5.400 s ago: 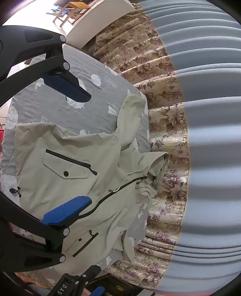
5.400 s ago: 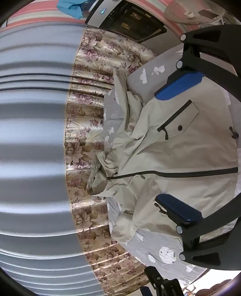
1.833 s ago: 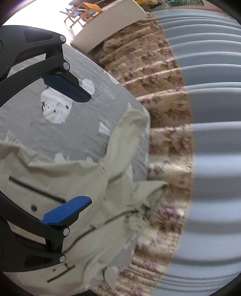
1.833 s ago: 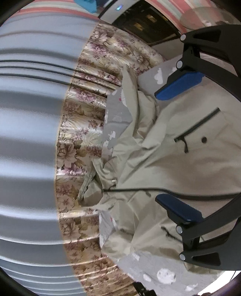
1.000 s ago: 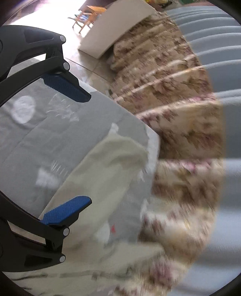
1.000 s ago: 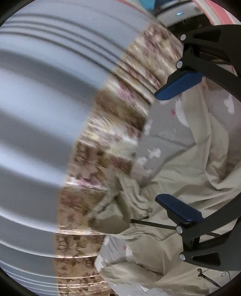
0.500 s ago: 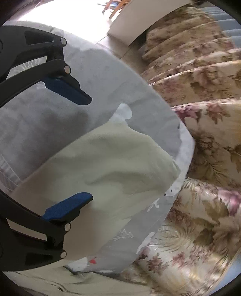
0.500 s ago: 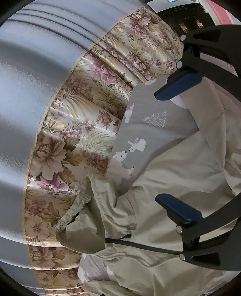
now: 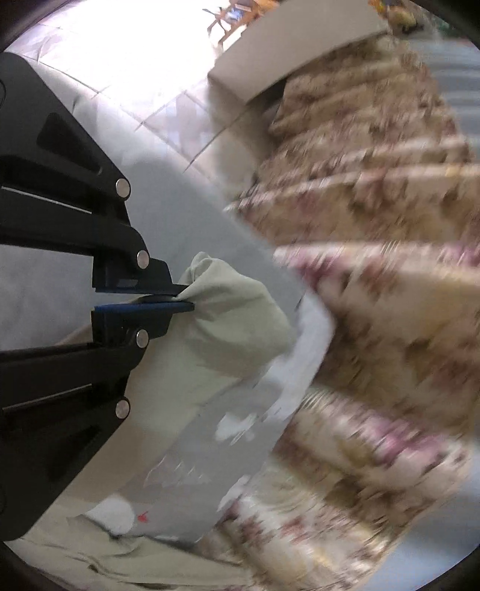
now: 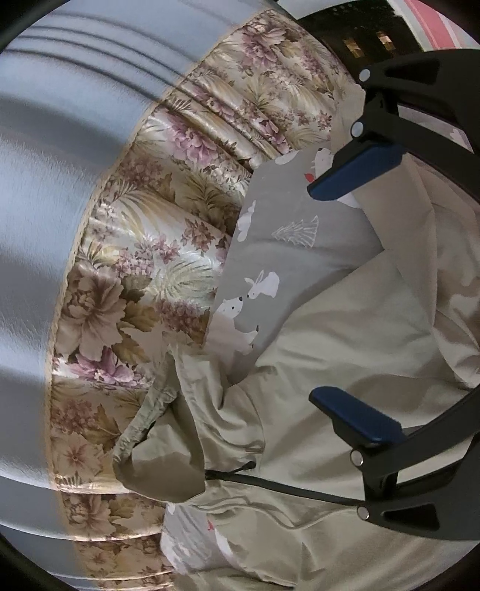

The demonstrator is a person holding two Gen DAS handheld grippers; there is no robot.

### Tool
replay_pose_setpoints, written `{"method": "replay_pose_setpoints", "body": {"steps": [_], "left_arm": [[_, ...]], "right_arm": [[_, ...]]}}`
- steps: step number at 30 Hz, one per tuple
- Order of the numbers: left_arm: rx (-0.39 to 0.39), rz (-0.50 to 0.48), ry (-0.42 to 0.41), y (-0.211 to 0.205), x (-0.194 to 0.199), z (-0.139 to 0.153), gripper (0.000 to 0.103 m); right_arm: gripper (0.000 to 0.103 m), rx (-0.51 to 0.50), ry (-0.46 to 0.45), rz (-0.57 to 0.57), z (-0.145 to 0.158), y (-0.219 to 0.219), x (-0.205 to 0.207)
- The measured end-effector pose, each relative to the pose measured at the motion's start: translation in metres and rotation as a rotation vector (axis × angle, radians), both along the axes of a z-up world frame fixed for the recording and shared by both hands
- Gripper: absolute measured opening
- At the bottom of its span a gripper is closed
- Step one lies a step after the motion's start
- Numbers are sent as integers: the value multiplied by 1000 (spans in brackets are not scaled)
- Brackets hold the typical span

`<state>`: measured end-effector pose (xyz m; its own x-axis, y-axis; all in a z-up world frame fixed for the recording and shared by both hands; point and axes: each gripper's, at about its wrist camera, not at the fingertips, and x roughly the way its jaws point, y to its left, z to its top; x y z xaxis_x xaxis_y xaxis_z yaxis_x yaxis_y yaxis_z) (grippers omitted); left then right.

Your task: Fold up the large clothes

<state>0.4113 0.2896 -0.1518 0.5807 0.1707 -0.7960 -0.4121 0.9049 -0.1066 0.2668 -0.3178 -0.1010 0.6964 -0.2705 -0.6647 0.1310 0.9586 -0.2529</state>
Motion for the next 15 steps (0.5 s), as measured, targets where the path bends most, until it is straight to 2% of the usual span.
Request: {"method": "replay_pose_setpoints", "body": {"steps": [5,7,10,11,13,15], "left_arm": [[75,116,20,42,-19,5,4],[104,128,38,46,-24,2,4],[162,114,15,27,-36,10,4],[204,101,-20,10,-42,22,3],[242,55,-92,-20,-53,46,3],[250,-18,-165,-56,-64,69,3]], "right_arm": [[101,4,-30,2,7,-1,-12],[101,15,-36,4,8,-4,-17],[101,31,-36,6,6,-9,-22],[101,37,-35,4,6,-10,-24],[101,56,-36,3,5,-14,-26],[101,77,-39,6,4,-18,-29]]}}
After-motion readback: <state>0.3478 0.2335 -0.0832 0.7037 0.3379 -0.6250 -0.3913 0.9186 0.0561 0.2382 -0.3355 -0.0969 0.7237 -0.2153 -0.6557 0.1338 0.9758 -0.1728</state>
